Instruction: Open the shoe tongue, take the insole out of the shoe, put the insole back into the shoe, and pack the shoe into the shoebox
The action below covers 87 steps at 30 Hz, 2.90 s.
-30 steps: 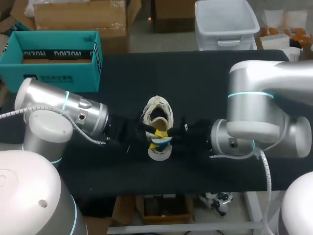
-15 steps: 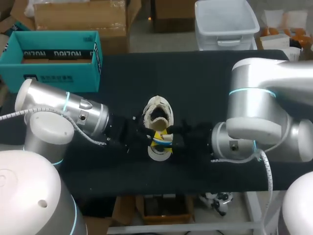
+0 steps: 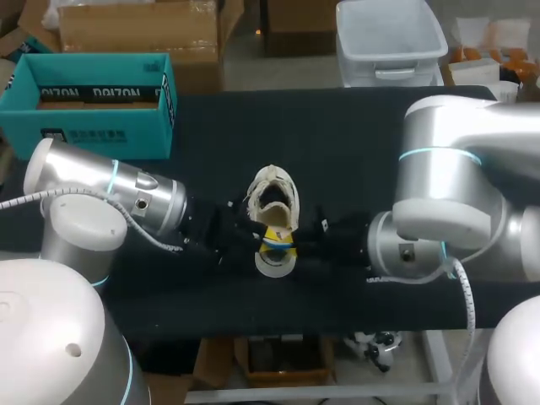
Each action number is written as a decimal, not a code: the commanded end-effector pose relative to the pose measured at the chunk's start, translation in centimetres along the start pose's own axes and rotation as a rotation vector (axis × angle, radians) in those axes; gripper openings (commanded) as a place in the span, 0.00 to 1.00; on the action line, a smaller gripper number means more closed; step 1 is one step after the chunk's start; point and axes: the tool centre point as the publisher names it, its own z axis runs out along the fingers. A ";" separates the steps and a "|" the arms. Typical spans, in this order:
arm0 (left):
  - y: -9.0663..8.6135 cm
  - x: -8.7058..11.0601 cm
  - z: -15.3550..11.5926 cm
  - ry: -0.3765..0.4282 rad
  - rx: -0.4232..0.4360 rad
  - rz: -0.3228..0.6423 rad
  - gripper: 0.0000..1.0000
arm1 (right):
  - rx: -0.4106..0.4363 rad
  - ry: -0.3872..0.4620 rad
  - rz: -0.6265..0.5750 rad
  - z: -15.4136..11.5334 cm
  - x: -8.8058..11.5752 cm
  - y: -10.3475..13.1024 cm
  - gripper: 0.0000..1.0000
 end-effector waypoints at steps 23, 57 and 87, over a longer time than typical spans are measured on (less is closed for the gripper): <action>1.4 0.1 -0.6 -0.006 0.003 -0.028 0.00 | -0.017 -0.038 -0.012 2.6 -0.1 3.0 0.00; 1.5 0.3 -0.4 0.017 0.002 -0.042 0.22 | -0.022 -0.101 0.033 2.3 -0.3 2.1 0.00; 1.2 -3.4 -11.0 -0.028 -0.046 -0.439 1.00 | -0.093 -0.392 -0.068 2.7 0.1 2.5 0.20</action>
